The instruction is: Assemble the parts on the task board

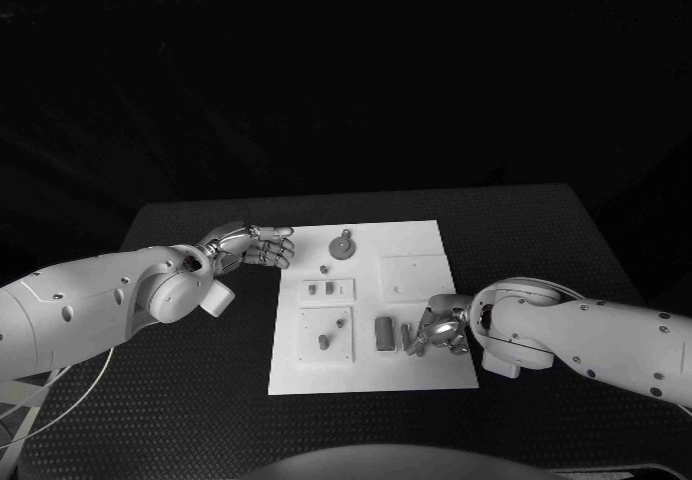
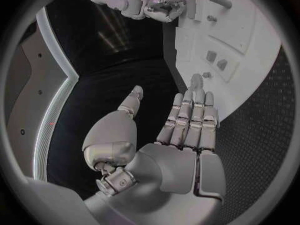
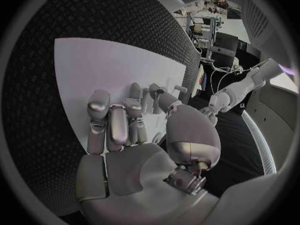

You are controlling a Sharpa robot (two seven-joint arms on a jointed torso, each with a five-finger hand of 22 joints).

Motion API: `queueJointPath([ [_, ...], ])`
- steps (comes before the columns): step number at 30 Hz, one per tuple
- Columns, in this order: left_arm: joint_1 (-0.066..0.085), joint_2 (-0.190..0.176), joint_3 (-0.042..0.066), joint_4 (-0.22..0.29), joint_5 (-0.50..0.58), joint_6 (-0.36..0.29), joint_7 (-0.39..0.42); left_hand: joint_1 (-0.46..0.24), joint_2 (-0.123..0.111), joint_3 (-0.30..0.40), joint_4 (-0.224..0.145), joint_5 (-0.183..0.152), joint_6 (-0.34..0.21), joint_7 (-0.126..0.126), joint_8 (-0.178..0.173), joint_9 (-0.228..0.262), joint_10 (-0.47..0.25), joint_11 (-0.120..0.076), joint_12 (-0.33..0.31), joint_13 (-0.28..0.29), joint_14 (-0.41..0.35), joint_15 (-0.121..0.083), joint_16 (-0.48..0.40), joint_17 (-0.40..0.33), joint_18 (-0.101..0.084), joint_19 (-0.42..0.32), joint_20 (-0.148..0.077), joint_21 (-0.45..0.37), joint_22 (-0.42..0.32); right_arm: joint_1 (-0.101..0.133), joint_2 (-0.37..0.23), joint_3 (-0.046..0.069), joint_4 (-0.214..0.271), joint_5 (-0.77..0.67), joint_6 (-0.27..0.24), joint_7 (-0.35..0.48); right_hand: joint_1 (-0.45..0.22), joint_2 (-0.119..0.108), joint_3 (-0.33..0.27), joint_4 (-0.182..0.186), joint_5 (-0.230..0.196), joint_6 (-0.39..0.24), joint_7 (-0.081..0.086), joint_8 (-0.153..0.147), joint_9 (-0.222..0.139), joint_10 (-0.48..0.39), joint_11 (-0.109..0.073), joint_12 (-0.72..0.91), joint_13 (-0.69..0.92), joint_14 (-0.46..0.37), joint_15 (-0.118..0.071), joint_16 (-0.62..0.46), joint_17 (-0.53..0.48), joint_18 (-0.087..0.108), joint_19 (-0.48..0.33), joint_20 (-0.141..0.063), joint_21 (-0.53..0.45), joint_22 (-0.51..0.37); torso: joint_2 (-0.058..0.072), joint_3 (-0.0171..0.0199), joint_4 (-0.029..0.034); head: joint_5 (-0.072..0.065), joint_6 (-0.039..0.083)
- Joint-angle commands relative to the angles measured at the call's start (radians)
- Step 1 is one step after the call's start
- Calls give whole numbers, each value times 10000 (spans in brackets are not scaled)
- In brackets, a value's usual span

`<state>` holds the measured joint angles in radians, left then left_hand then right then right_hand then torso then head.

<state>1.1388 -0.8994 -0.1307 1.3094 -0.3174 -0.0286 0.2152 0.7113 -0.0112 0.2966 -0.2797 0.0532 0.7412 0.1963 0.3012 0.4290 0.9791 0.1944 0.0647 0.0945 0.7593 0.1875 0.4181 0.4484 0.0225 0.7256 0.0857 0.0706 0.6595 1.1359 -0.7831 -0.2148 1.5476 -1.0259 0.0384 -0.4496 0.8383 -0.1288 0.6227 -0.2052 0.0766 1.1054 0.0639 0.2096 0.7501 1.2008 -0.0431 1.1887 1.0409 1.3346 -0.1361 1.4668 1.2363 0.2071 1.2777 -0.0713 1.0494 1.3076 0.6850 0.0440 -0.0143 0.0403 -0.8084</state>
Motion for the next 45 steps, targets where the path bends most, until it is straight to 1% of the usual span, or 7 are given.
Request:
queueJointPath([
  [1, 10, 18, 8, 13, -39, 154, 67, -39, 48, 11, -36, -36, 32, 189, 38, 13, -45, 16, 61, -12, -61, -15, -56, 16, 22, -65, 3, 27, -2, -7, 35, 3, -10, -243, -65, 35, 61, 350, -13, -225, 8, 31, 30, -46, 20, 70, -8, -23, 22, 32, -62, -47, 14, 547, 18, -69, -8, 98, 2, 0, 5, -1, -11],
  [12, 10, 21, 8, 23, -39, 153, 54, -34, 59, 16, -37, -36, 30, 189, 38, 13, -45, 16, 61, -13, -61, -15, -57, 18, 22, -65, 3, 27, -2, -7, 225, 3, -145, -433, -11, -41, 298, 1590, 117, -881, 42, 34, 24, -42, 40, 89, -9, -29, 41, 43, -57, -40, 44, 547, -34, -54, 8, 153, 1, -4, 1, 6, -24],
  [22, 10, 14, 8, 28, -40, 140, 54, -30, 69, 19, -38, -36, 29, 189, 38, 14, -45, 16, 61, -14, -61, -15, -58, 21, 22, -65, 3, 28, -1, -8, 254, 1, -195, -454, 39, -26, 565, 1568, 433, -877, 49, 31, 29, -42, 44, 90, -4, -33, 47, 26, -49, -46, 35, 547, -68, -41, 27, 174, -2, -2, -4, 13, -16],
  [31, 11, 13, 8, -15, -40, 121, 129, -27, 65, 19, -43, -36, 27, 190, 39, 14, -46, 17, 60, -16, -61, -15, -58, 23, 22, -67, 4, 28, -1, -5, 118, 17, -68, -356, -288, 231, -87, 499, 159, -642, 1, 46, 48, -44, 38, 123, 17, -53, 36, 44, -32, -60, 21, 547, 11, 36, 33, 134, -7, 7, 3, 33, 51],
  [37, 12, -47, 8, -81, -37, 72, 288, 17, 105, 42, -57, -36, 80, 168, 73, 30, -14, 5, 76, -11, -61, -16, -60, 30, 24, -69, 4, 29, 1, -2, 11, 532, -51, -143, -797, 1002, -502, -319, 82, -47, 37, 7, 34, -65, 43, 107, 0, -71, 38, 68, -62, -73, 24, 547, 91, -43, -50, 65, -5, 4, -10, 5, 196],
  [43, 27, -12, 11, -181, -2, -112, 541, 118, 212, 87, -71, -35, 185, 100, 138, 57, 76, -31, 113, 3, -51, -17, -59, 49, 23, -68, 5, 35, 7, 163, 82, 961, -567, 478, -1548, 2488, -384, -427, 180, 171, 20, -255, 101, -189, 21, 122, 55, -40, 61, 100, -40, -59, 60, 547, 125, -100, -68, 62, -23, 4, -43, -35, 467],
  [45, 223, 21, 11, -270, -1, -113, 520, 179, 268, 113, -79, -35, 214, 82, 155, 64, 106, -43, 123, 7, -49, -17, -60, 55, 20, -70, 6, 36, 10, 289, 200, 1068, -994, 962, -1840, 3269, -324, -373, 181, 157, 15, -278, 116, -193, 29, 130, 70, -21, 72, 122, -22, -42, 92, 547, 125, -108, -63, 71, -50, 2, -40, -106, 634],
])
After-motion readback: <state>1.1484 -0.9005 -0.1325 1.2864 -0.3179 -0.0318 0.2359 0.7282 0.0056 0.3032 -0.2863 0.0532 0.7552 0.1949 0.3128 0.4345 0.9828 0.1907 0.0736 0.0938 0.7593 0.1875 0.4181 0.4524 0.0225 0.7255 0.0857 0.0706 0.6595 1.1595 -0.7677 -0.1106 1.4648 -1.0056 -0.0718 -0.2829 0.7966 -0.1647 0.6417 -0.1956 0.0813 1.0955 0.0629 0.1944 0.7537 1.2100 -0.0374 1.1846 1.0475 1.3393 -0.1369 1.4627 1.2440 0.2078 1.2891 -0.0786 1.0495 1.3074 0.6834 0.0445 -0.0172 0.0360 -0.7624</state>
